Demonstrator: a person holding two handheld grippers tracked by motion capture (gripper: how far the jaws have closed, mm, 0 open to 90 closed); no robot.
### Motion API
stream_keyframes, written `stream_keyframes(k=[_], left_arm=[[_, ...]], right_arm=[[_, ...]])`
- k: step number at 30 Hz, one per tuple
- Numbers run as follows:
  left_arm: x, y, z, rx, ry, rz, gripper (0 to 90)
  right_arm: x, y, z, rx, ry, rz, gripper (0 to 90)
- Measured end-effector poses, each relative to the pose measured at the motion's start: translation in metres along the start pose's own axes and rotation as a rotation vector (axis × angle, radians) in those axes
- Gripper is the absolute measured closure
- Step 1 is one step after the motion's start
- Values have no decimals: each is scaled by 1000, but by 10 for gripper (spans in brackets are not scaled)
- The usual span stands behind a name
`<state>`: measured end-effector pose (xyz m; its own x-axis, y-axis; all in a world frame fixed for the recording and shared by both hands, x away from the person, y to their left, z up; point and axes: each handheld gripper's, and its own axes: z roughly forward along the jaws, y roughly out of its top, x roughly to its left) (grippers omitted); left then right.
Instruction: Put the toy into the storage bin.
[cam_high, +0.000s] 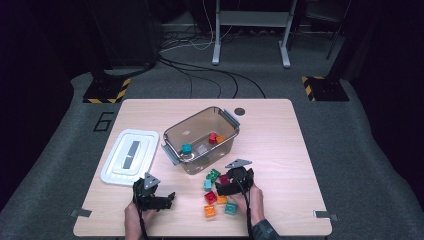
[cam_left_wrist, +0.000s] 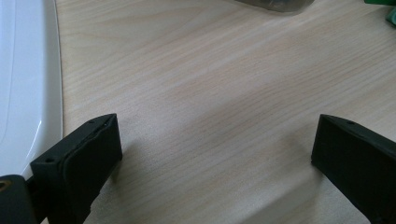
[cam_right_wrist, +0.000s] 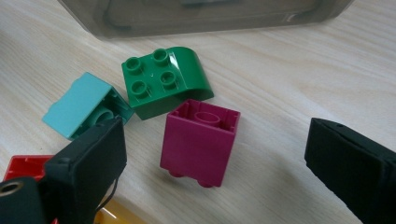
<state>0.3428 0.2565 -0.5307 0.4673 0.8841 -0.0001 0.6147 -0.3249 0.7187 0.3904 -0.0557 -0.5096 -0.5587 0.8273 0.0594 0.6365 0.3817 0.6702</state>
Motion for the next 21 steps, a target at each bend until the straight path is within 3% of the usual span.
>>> stream_keyframes(k=[6, 12, 21], left_arm=[[0, 0, 0, 0, 0, 0, 13], [0, 0, 0, 0, 0, 0, 13], [0, 0, 0, 0, -1, -2, 13]], right_arm=[[0, -2, -3, 1, -2, 0, 358], [-2, -5, -6, 3, 8, -10, 560], [-7, -6, -10, -24, 16, -6, 583]])
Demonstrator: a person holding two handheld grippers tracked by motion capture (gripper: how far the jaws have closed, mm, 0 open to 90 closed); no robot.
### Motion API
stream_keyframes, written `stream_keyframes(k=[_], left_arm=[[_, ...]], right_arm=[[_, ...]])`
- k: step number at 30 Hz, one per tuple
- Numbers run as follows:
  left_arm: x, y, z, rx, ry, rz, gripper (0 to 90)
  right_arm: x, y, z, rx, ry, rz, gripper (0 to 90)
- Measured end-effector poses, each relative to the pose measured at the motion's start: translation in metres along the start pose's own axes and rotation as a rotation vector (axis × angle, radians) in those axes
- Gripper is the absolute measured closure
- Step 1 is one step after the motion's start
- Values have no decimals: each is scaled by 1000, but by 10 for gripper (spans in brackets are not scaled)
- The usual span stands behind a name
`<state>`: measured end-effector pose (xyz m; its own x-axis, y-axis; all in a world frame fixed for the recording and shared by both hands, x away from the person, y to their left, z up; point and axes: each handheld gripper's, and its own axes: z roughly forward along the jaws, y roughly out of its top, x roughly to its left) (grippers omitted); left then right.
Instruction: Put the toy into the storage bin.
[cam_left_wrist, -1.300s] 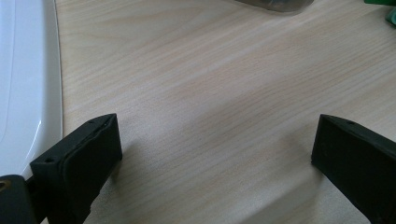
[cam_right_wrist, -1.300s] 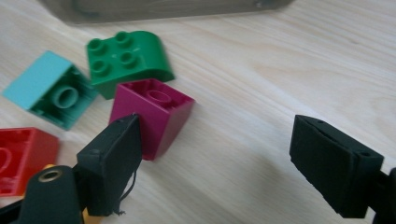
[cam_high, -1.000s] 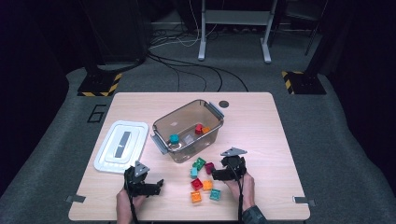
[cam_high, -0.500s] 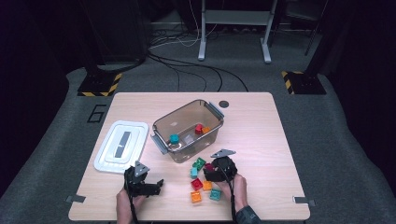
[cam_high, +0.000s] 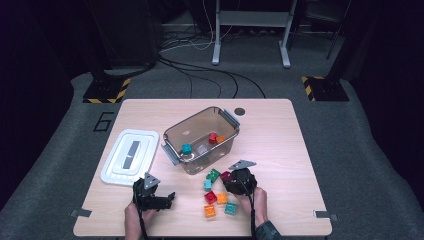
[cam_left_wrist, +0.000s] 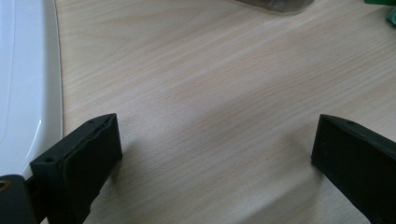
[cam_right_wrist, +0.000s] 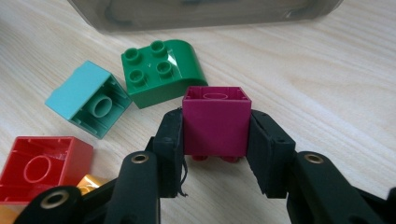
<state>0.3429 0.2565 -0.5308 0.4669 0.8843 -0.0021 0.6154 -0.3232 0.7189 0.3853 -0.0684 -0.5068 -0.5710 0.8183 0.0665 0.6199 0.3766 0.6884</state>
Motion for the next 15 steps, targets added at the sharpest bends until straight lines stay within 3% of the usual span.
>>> stream_keyframes(k=[15], left_arm=[[0, 0, 0, 1, -1, -1, 13]], right_arm=[[-22, 6, -23, -68, -28, 32, 583]])
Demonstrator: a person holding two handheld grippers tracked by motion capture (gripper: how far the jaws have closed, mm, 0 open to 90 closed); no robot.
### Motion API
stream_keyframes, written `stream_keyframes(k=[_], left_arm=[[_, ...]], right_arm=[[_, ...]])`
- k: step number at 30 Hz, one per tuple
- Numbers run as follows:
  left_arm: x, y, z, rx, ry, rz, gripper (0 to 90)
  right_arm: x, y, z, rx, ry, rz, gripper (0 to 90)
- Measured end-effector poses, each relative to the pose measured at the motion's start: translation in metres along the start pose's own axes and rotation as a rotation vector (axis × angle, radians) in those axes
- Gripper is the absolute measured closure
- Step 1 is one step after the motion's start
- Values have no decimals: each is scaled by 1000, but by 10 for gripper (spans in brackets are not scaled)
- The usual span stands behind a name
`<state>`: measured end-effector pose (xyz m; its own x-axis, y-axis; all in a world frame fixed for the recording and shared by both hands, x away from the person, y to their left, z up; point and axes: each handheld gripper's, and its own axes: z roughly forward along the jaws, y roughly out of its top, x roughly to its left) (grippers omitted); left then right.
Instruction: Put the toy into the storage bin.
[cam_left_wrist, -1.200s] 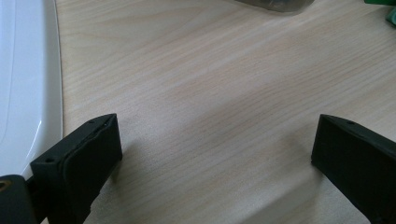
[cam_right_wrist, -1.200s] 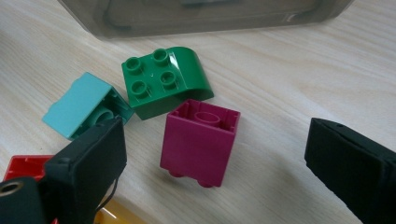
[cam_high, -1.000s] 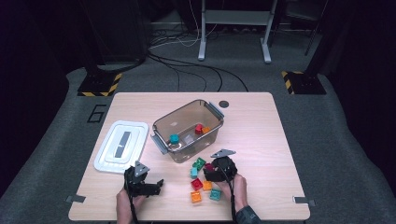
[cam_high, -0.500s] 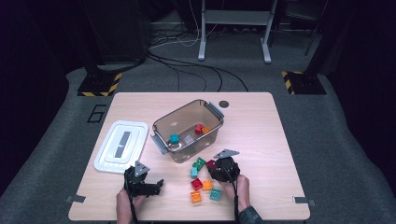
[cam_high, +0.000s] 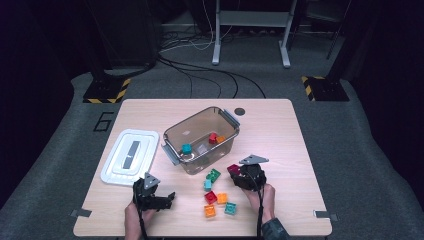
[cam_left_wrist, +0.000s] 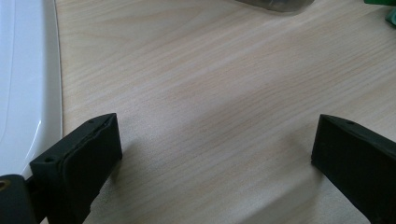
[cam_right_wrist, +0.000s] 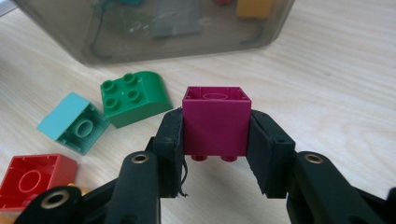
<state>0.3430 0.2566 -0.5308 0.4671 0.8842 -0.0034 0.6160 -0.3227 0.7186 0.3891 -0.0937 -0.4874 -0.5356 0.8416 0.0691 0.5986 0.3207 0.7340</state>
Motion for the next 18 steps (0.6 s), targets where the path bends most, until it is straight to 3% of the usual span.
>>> stream_keyframes(k=[18], left_arm=[[0, 0, 0, -1, 1, -1, 13]], right_arm=[[-11, 28, -21, -65, -12, -10, 583]])
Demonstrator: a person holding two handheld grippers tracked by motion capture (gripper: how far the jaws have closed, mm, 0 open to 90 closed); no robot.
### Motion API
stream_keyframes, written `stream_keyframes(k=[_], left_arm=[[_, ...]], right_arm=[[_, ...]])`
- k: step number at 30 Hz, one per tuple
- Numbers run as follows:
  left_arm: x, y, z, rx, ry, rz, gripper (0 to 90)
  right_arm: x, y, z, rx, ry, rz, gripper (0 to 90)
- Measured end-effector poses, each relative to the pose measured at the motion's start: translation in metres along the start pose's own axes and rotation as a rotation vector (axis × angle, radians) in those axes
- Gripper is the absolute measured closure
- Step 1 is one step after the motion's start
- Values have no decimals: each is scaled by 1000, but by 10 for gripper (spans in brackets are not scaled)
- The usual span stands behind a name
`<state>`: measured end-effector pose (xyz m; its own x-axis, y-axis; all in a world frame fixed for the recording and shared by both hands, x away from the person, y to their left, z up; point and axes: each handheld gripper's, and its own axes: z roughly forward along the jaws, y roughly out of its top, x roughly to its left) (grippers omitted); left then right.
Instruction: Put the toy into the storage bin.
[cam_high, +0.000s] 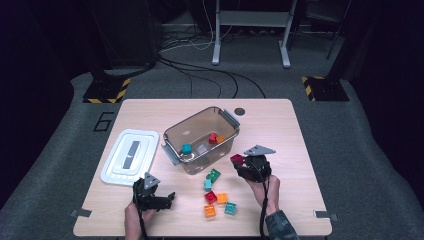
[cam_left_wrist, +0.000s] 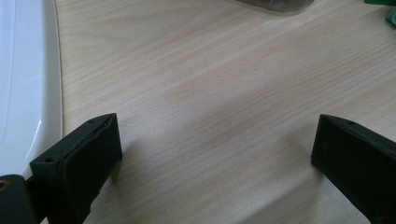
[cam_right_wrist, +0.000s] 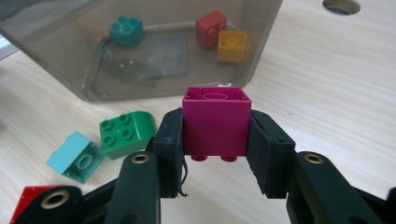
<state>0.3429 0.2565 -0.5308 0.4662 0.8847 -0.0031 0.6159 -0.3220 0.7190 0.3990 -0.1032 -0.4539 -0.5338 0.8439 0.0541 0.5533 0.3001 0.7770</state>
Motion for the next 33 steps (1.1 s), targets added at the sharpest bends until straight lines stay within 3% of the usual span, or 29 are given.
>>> stream_keyframes(k=[14, 33], left_arm=[[0, 0, 0, 0, 0, 1, 13], [0, 0, 0, 0, -1, 1, 13]], right_arm=[[-5, 24, -17, -43, -30, -32, 584], [-6, 62, -21, -93, -44, -72, 584]])
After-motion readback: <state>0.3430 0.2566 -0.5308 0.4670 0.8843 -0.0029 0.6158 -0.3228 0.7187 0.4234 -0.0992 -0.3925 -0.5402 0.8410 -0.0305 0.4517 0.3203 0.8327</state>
